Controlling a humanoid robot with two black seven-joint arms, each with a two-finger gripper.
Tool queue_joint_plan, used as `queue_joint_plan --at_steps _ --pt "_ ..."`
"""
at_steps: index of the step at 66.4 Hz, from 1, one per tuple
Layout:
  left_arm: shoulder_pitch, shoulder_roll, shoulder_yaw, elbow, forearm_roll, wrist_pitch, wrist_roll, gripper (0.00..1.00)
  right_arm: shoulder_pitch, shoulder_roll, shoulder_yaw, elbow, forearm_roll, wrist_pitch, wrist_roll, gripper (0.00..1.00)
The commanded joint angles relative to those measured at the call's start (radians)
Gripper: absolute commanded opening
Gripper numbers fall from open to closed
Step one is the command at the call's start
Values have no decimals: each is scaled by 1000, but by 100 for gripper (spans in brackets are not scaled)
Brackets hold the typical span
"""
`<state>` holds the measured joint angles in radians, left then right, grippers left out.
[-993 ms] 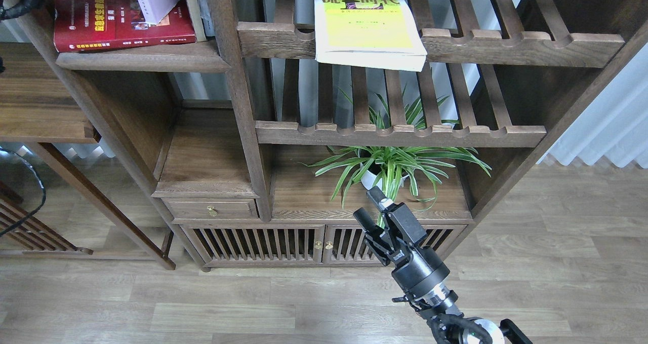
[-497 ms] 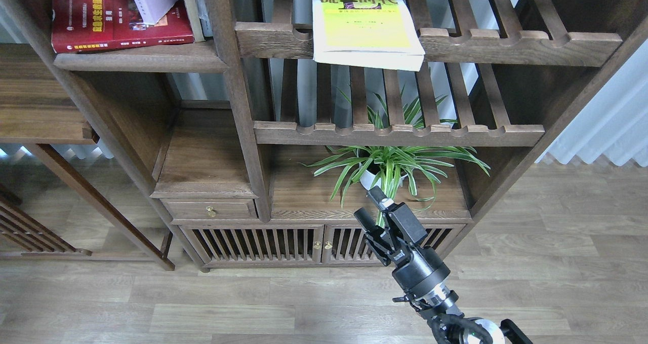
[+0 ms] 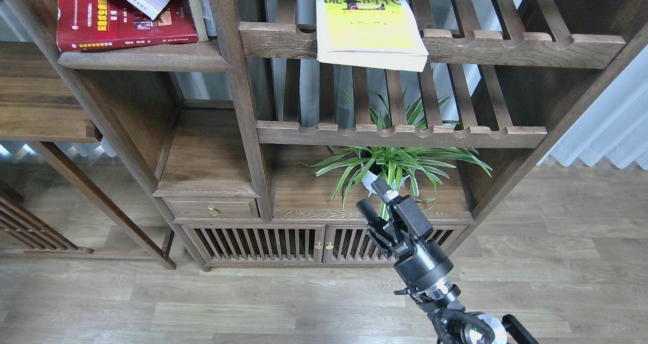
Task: Organize books on shelf
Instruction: 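Raise the right gripper to the yellow-green book and grip its edge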
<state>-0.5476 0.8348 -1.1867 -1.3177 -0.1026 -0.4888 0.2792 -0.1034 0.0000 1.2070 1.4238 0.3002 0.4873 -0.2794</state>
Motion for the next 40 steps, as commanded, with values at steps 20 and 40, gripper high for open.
queue_joint_plan --at_steps 20,40 --pt "187 -5 -82 74 6 0 2 99 94 0 -124 83 -9 -156 34 99" --pt "193 -6 -88 100 9 0 2 99 266 0 -78 73 -6 -295 126 99"
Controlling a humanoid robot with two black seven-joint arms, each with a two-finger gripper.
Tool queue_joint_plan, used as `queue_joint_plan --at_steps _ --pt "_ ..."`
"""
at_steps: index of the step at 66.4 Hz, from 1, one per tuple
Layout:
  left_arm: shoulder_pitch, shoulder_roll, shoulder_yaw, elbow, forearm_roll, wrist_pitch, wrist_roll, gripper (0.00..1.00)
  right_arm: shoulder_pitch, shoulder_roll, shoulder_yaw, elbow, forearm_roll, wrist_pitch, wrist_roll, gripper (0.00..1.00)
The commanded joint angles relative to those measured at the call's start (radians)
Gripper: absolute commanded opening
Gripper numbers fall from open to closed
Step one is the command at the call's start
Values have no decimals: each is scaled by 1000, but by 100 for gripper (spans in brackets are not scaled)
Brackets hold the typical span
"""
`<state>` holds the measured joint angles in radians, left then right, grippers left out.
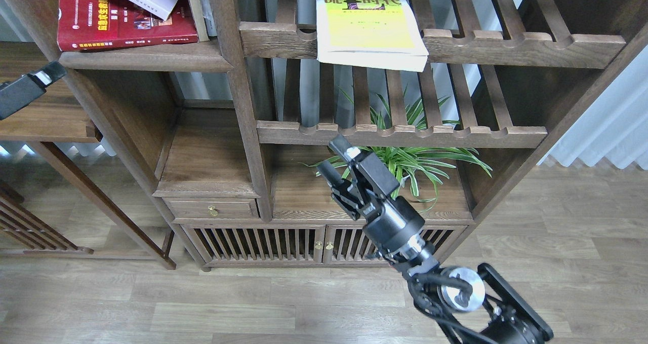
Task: Organize books on shelf
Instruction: 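Raise the right gripper to the yellow-green book and grip its edge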
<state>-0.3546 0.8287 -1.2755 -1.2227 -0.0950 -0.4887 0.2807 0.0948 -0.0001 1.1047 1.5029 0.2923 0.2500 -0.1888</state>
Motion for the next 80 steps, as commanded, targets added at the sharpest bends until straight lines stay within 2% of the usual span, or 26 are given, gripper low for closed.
queue_joint_plan --at_steps 1,29,48,51,55,61,64,65,66,67,69,70,74,80 --pt "0 0 1 5 1 0 0 99 72 0 26 -6 2 -63 37 99" --pt "0 -2 -4 28 1 0 0 99 206 0 72 -18 5 -179 61 99" --pt "0 -2 -19 28 1 0 0 99 270 0 150 -93 7 -229 63 96" --pt "0 -2 -19 28 1 0 0 99 272 0 164 -101 7 -232 61 92" --pt "0 -2 -19 29 1 0 0 99 272 0 184 -105 8 -232 64 80" --pt "0 -2 -19 28 1 0 0 99 272 0 199 -105 8 -229 81 74" --pt "0 -2 -19 29 1 0 0 99 272 0 202 -105 8 -224 89 64" --pt "0 -2 -19 29 1 0 0 99 272 0 204 -105 8 -221 94 57" --pt "0 -2 -19 28 1 0 0 99 272 0 205 -105 8 -221 94 55" --pt "0 -2 -19 28 1 0 0 99 270 0 216 -105 13 -209 112 35" --pt "0 -2 -19 28 1 0 0 99 270 0 219 -104 16 -196 115 28" --pt "0 -2 -19 29 1 0 0 99 269 0 219 -105 19 -178 117 21" --pt "0 -2 -21 28 1 0 0 99 269 0 207 -105 21 -132 112 7" --pt "0 -2 -21 28 3 0 0 99 270 0 182 -105 19 -112 107 4"
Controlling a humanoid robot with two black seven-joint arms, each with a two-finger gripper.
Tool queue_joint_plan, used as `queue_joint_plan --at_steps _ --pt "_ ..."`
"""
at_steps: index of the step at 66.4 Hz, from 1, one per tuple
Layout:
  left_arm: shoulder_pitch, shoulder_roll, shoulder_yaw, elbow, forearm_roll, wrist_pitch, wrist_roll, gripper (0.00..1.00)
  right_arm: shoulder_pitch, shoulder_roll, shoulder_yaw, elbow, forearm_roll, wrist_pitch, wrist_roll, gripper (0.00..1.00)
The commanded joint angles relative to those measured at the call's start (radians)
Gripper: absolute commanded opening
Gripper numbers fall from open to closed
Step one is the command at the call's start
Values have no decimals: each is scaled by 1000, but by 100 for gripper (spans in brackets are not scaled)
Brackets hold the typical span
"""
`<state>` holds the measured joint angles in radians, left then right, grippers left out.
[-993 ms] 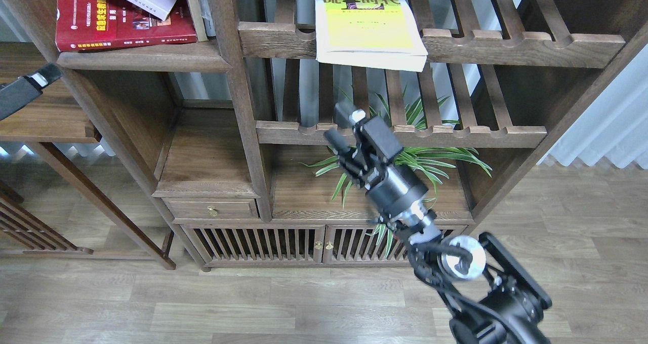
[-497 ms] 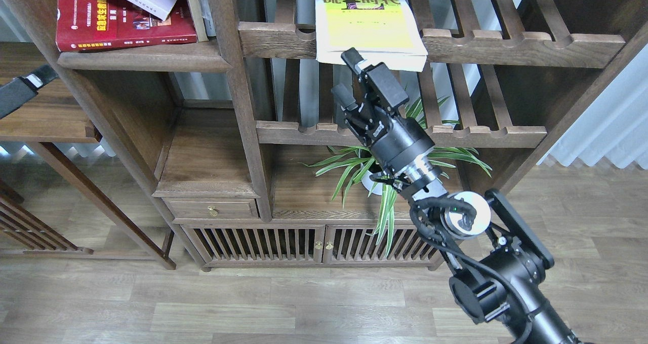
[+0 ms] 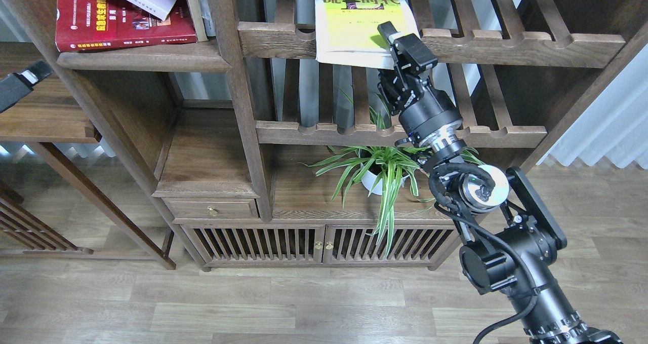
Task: Organize books on shelf
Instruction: 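Raise the right gripper to the yellow-green book and grip its edge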
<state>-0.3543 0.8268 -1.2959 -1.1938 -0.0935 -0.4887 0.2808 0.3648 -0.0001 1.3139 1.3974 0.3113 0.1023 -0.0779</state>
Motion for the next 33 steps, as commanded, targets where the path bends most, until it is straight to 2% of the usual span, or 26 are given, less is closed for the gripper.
queue_joint_plan --at_steps 1,14,23,26,33 --pt "0 0 0 -1 0 0 0 99 0 0 -30 0 0 36 -3 4" --pt "0 2 -17 8 0 0 0 99 -70 0 -47 46 14 77 -14 4" --pt "0 3 -19 45 1 0 0 99 -248 0 -38 133 35 178 -82 4" --pt "1 3 -19 62 1 0 0 99 -331 0 -22 137 55 249 -105 4" --pt "15 2 -13 83 1 0 -2 99 -472 -34 -24 137 106 373 -115 4"
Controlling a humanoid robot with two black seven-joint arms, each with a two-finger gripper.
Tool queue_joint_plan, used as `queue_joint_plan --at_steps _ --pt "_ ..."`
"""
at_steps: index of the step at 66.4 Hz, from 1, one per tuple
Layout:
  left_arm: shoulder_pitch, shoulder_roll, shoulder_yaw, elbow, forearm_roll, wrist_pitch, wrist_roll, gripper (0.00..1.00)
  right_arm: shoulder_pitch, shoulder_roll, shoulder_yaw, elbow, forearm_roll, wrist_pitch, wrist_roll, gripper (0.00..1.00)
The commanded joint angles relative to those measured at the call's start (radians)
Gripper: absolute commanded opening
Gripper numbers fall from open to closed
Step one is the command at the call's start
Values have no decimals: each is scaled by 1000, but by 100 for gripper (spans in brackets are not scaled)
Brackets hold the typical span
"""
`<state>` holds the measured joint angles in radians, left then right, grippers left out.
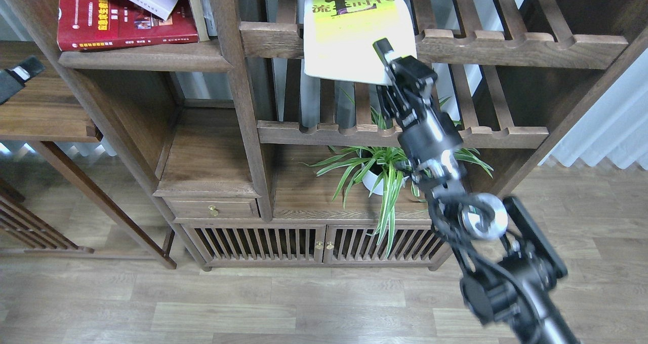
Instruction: Organize books on shelf
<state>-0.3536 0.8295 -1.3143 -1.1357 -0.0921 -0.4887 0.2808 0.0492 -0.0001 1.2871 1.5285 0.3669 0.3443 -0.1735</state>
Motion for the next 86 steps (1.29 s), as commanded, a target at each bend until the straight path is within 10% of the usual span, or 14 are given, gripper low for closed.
queue_joint_plan --at_steps 1,26,62,86 --pt "21 -3 7 27 0 0 -2 99 -193 -56 -2 6 61 144 -21 4" --pt "225 -345 161 -52 -221 0 1 98 -459 -132 -107 -74 86 144 -120 5" --pt "341 -300 619 -248 -702 0 54 98 -387 -94 -356 -74 83 144 -165 6" --pt "324 -386 664 -248 -704 0 54 96 -391 -63 -408 -79 78 144 -198 6"
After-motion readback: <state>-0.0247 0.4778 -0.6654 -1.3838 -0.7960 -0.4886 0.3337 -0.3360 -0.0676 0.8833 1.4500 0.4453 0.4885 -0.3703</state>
